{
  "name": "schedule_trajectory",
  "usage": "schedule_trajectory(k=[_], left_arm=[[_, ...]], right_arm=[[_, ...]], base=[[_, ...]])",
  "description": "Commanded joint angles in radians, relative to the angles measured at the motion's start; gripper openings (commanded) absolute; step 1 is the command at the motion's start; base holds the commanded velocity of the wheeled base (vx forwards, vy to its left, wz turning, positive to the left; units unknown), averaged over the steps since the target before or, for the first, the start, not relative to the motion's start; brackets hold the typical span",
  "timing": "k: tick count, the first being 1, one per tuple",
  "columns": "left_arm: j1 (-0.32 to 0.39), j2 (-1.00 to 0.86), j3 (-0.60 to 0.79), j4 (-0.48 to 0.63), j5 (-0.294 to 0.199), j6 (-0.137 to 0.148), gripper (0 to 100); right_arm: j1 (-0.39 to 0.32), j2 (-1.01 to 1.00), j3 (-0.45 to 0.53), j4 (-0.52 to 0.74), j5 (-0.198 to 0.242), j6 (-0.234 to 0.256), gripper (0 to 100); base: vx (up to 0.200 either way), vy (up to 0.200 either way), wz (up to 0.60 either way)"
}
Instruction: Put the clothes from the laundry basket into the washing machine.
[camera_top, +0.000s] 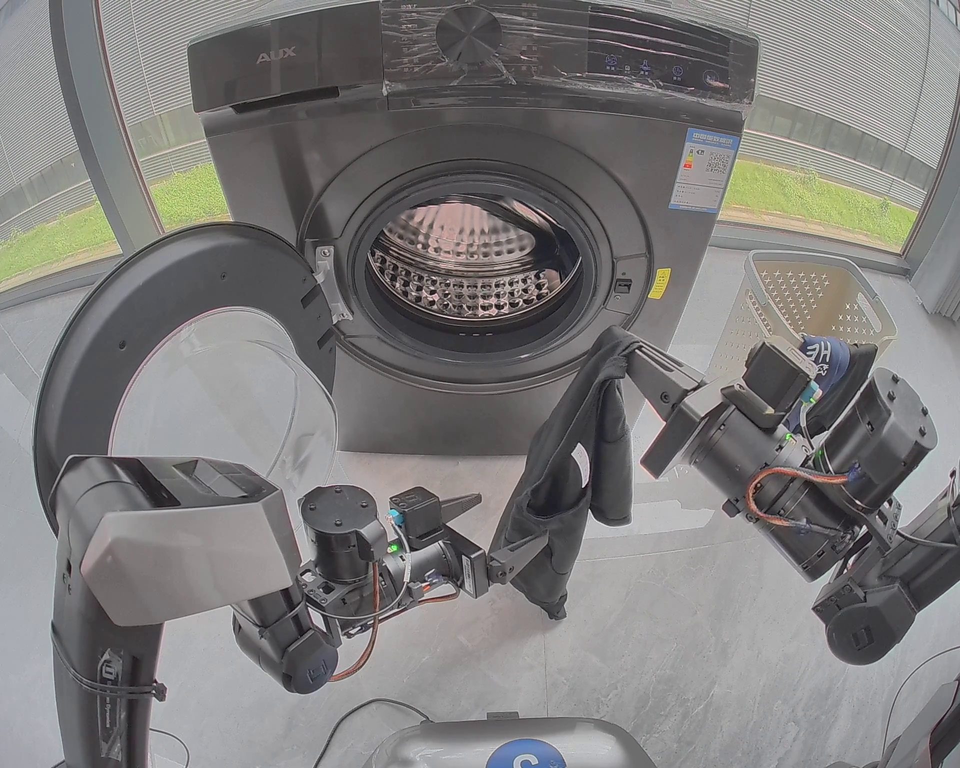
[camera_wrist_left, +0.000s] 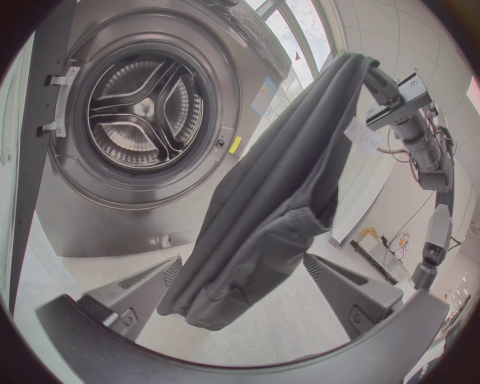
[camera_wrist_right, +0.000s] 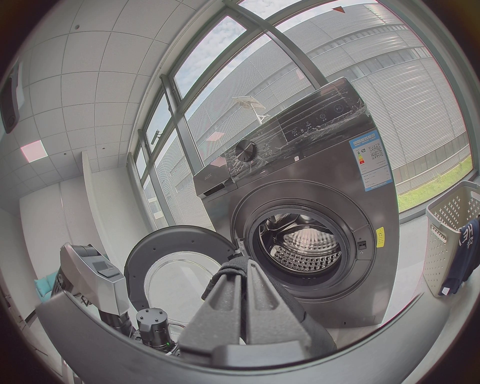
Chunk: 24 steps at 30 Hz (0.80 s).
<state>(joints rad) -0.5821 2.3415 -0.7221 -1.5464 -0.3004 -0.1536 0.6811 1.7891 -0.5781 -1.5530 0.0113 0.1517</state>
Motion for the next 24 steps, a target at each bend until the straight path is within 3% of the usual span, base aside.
schedule_trajectory(k=[1,13,19,24], left_arm=[[0.018,0.041,-0.02,-0.001,0.003,0.003,100],[-0.012,0.064,-0.063,-0.001,-0.006,0.003,100],[-0.001,0.117,-0.158,-0.001,-0.005,0.04,100],[-0.001,0.134,-0.188,-0.001,-0.006,0.045,100]], right_arm=[[0.0,0.001,0.001,-0.013,-0.001,0.0,0],[0.005,0.003,0.003,-0.013,-0.001,0.0,0],[0.005,0.007,0.007,-0.013,-0.001,0.0,0],[0.005,0.01,0.009,-0.013,-0.001,0.0,0]], base=[[0.0,0.0,0.0],[0.0,0.0,0.0],[0.0,0.0,0.0],[0.0,0.0,0.0]])
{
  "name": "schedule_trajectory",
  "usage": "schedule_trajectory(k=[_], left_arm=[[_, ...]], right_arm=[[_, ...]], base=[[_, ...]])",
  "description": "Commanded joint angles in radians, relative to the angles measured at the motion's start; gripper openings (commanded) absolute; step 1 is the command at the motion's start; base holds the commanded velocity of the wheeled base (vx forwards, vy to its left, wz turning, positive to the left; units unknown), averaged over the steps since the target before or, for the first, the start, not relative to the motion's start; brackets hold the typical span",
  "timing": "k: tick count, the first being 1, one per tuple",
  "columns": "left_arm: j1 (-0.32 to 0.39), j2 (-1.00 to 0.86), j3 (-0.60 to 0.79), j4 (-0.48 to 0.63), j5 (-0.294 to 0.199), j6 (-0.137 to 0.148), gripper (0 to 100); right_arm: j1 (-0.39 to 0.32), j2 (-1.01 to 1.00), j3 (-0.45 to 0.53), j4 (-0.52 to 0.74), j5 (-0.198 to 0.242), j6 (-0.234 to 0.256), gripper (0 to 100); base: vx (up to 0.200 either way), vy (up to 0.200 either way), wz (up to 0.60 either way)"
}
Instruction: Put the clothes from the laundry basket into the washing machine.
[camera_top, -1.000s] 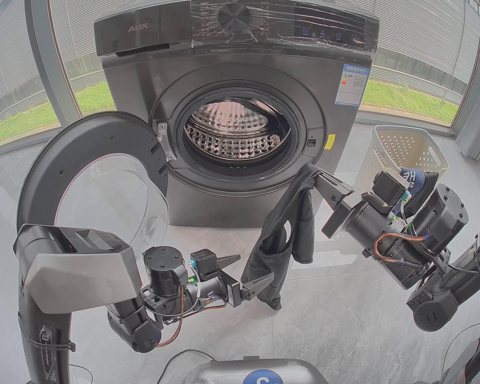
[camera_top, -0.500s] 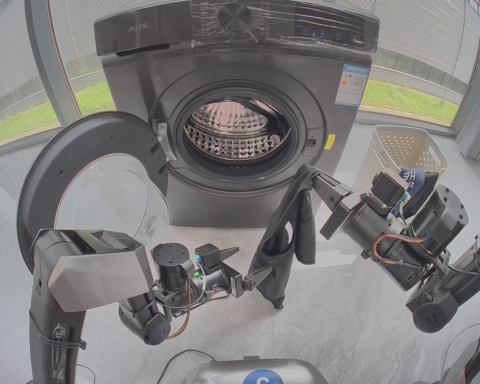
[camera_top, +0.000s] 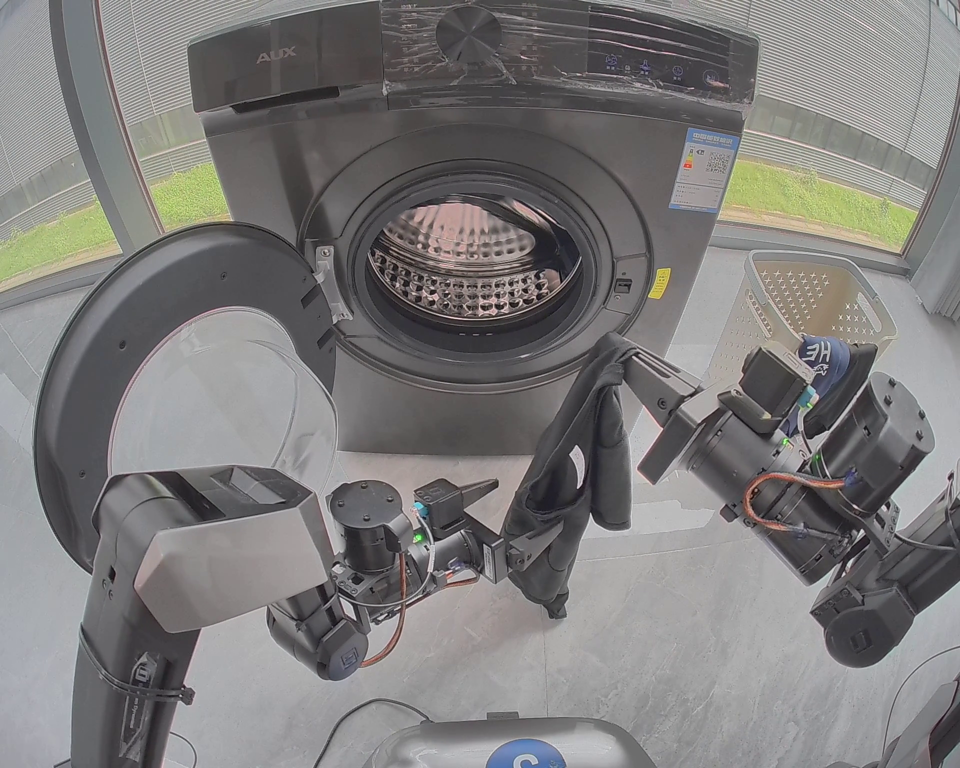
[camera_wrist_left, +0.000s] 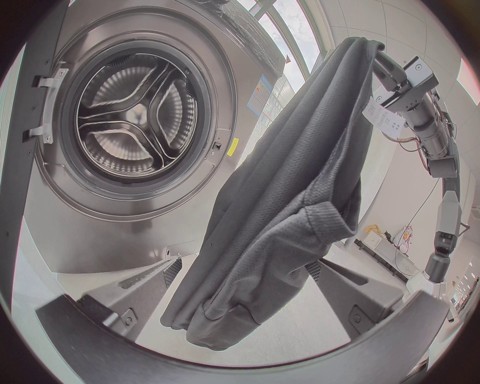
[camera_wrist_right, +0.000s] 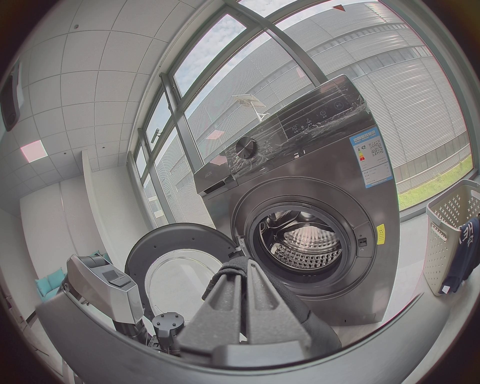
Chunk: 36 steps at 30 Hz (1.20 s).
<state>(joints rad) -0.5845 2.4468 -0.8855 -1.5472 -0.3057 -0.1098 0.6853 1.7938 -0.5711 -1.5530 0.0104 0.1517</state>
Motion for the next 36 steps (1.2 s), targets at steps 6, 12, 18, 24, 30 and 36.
schedule_trajectory(k=[6,12,18,24,30,36], left_arm=[[-0.008,0.046,-0.062,0.001,0.004,-0.002,0],[-0.012,0.051,-0.09,0.001,0.007,-0.005,0],[-0.012,-0.002,-0.05,-0.001,0.01,0.007,0],[0.011,-0.135,0.108,-0.001,0.011,0.01,0],[0.049,-0.233,0.232,-0.001,0.034,0.012,0],[0.121,-0.35,0.307,-0.001,0.063,0.007,0]], right_arm=[[0.0,0.015,0.0,-0.015,0.002,0.002,0],[-0.001,0.018,0.002,-0.015,0.0,0.002,0],[-0.01,0.021,0.003,-0.015,0.0,0.002,0],[-0.03,0.021,0.003,-0.013,0.0,0.002,0],[-0.035,0.021,0.002,-0.015,-0.003,0.002,0],[-0.07,0.022,0.008,-0.013,-0.003,0.002,0]], base=[[0.0,0.0,0.0],[0.0,0.0,0.0],[0.0,0.0,0.0],[0.0,0.0,0.0],[0.0,0.0,0.0],[0.0,0.0,0.0]])
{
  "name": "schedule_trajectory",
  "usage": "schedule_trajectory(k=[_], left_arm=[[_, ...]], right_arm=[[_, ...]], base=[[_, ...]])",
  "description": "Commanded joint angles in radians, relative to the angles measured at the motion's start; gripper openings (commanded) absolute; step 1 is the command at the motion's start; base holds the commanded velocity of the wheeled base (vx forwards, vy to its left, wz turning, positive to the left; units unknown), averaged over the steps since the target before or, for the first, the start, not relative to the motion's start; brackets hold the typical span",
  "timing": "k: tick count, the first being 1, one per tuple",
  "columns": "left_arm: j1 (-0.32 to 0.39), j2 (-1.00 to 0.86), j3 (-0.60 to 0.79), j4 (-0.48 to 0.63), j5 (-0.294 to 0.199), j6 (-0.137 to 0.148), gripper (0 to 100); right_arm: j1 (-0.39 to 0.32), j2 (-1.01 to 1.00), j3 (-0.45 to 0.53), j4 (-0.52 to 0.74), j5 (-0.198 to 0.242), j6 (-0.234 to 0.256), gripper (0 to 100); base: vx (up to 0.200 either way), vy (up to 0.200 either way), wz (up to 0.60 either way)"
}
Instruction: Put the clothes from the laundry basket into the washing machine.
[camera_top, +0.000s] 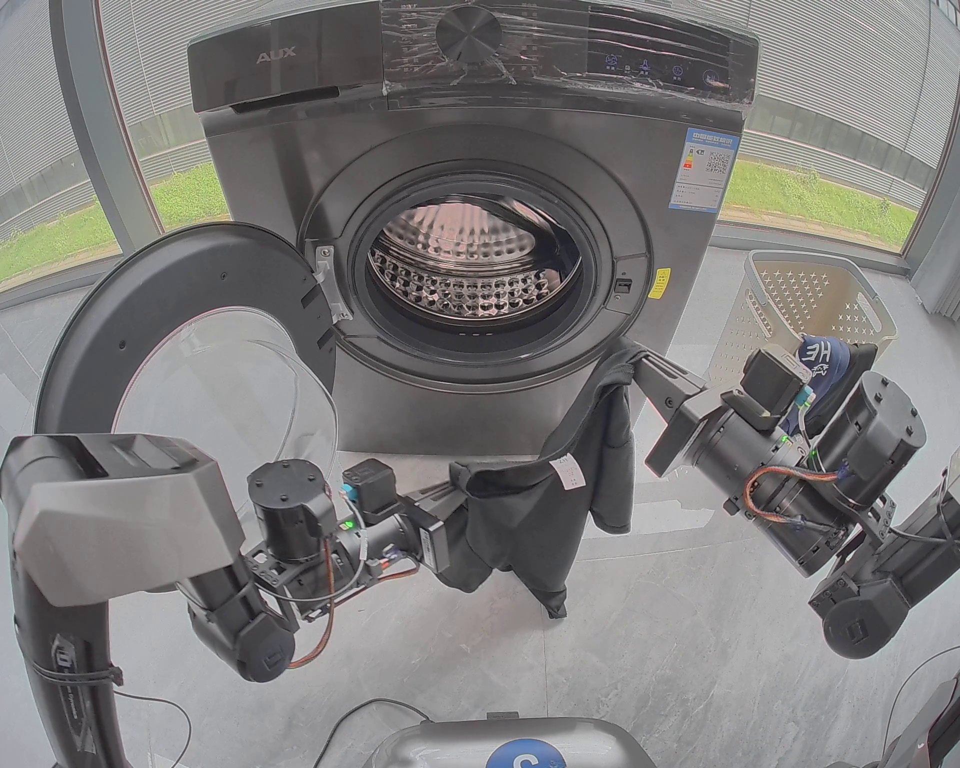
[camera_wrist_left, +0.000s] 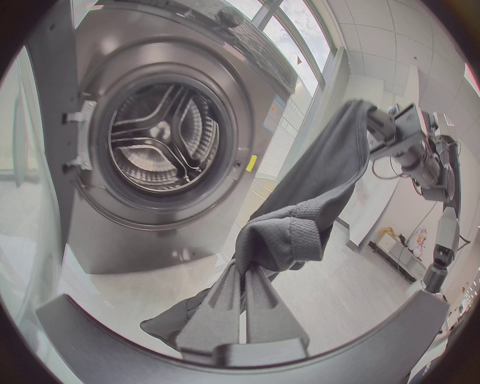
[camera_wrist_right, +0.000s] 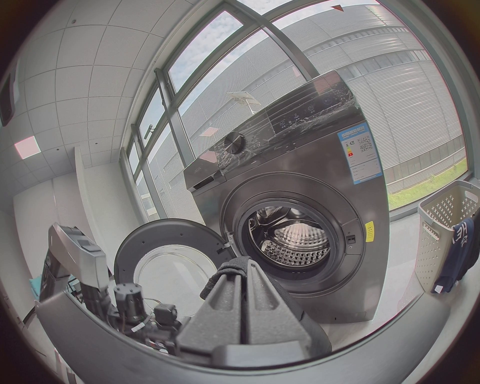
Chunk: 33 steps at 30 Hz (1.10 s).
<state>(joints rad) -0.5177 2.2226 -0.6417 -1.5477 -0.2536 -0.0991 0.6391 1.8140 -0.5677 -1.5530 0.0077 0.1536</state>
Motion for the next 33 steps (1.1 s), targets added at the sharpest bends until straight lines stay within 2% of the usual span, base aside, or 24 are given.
schedule_trajectory(k=[1,7,13,14,16,17,19,23,33], left_arm=[[0.065,-0.15,0.073,0.0,0.011,-0.005,0],[0.122,-0.307,0.126,0.001,0.027,-0.017,0],[0.125,-0.431,0.134,0.001,0.03,-0.025,0],[0.128,-0.451,0.139,0.001,0.033,-0.036,0],[0.137,-0.486,0.131,0.001,0.037,-0.079,0],[0.136,-0.488,0.123,0.001,0.039,-0.091,0],[0.131,-0.491,0.103,0.001,0.048,-0.091,0],[0.136,-0.492,0.105,0.001,0.074,-0.091,0],[0.13,-0.511,0.108,0.001,0.076,-0.083,0]], right_arm=[[-0.027,0.002,0.011,-0.013,0.0,0.0,0],[-0.038,-0.005,0.063,-0.015,0.006,-0.002,0],[-0.038,-0.024,0.084,-0.015,0.005,-0.008,0],[-0.038,-0.025,0.084,-0.015,0.005,-0.006,0],[-0.036,-0.022,0.08,-0.016,0.006,-0.003,0],[-0.035,-0.019,0.072,-0.016,0.006,-0.002,0],[-0.026,-0.018,0.06,-0.016,0.0,-0.002,0],[-0.022,-0.019,0.006,-0.015,-0.044,0.0,0],[-0.035,-0.085,-0.032,-0.013,-0.06,-0.009,0]], base=[[0.0,0.0,0.0],[0.0,0.0,0.0],[0.0,0.0,0.0],[0.0,0.0,0.0],[0.0,0.0,0.0],[0.0,0.0,0.0],[0.0,0.0,0.0],[0.0,0.0,0.0],[0.0,0.0,0.0]])
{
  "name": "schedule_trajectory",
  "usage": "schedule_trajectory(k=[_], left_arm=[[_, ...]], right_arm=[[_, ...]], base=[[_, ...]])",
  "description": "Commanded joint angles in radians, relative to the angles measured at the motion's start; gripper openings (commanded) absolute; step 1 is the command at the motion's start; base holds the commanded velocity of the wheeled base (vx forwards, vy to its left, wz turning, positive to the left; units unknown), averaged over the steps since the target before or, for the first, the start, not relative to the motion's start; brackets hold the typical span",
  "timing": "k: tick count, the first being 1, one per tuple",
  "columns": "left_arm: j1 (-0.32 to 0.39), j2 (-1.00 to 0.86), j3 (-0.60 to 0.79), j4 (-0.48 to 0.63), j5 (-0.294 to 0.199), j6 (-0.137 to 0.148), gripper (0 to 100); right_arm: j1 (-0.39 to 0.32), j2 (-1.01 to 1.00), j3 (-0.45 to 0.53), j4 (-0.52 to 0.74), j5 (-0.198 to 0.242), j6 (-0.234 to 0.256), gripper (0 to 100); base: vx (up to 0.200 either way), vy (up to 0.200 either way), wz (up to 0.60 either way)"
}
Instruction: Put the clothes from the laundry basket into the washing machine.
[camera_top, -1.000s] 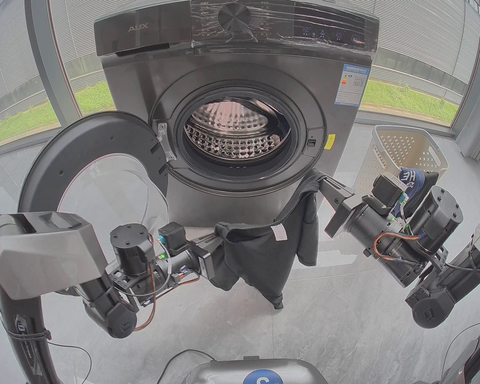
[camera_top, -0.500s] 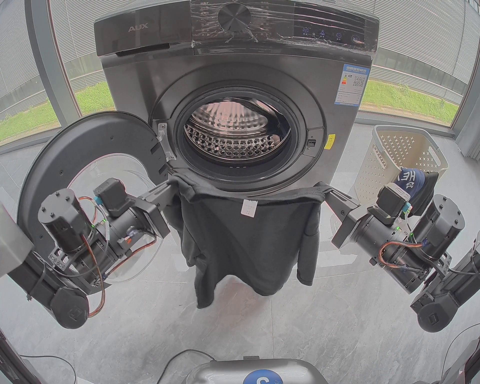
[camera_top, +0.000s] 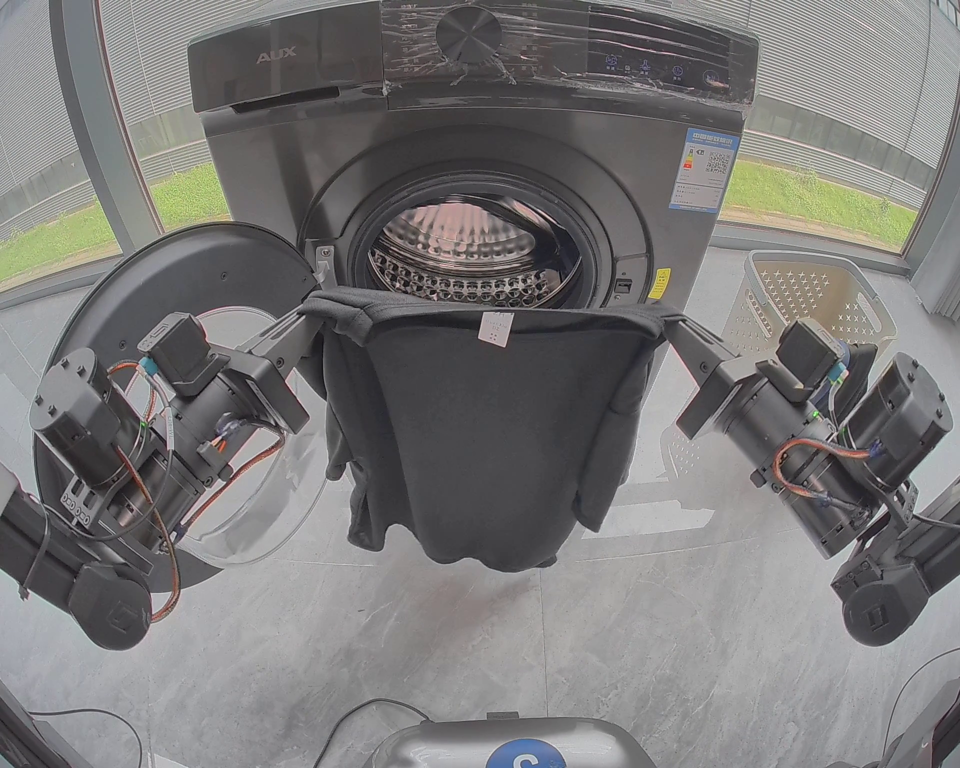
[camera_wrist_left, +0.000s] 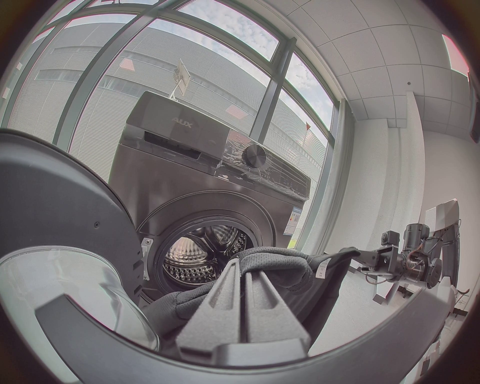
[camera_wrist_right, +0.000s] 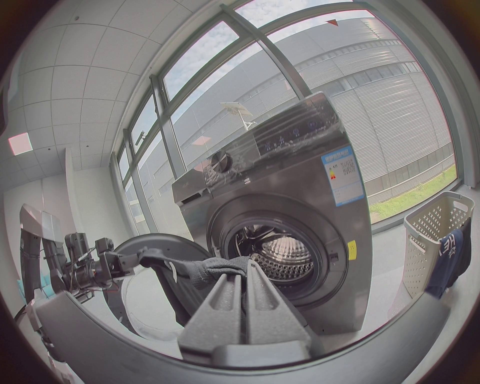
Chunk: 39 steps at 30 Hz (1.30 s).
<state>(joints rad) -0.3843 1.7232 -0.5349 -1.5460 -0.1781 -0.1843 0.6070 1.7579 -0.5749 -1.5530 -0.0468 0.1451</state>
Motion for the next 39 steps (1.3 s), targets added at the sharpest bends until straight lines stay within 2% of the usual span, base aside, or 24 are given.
schedule_trajectory(k=[1,27,31,33,36,39], left_arm=[[-0.004,-0.01,0.001,0.0,0.0,0.002,0],[-0.016,-0.033,-0.008,0.0,-0.003,0.008,0],[-0.094,-0.016,0.035,0.0,-0.004,0.017,0],[-0.148,0.019,0.041,0.0,-0.023,0.002,0],[-0.18,0.078,0.016,-0.002,-0.054,-0.012,0],[-0.189,0.099,-0.011,-0.002,-0.058,-0.012,0]], right_arm=[[-0.003,-0.031,-0.029,-0.013,-0.008,-0.002,0],[-0.018,-0.064,-0.033,-0.006,-0.013,-0.006,0],[0.004,-0.028,0.013,-0.006,-0.011,-0.002,0],[0.014,0.064,0.024,-0.013,-0.01,0.002,0],[0.019,0.192,0.026,-0.015,-0.004,0.005,0],[0.031,0.247,0.013,-0.016,-0.002,0.005,0]], base=[[0.0,0.0,0.0],[0.0,0.0,0.0],[0.0,0.0,0.0],[0.0,0.0,0.0],[0.0,0.0,0.0],[0.0,0.0,0.0]])
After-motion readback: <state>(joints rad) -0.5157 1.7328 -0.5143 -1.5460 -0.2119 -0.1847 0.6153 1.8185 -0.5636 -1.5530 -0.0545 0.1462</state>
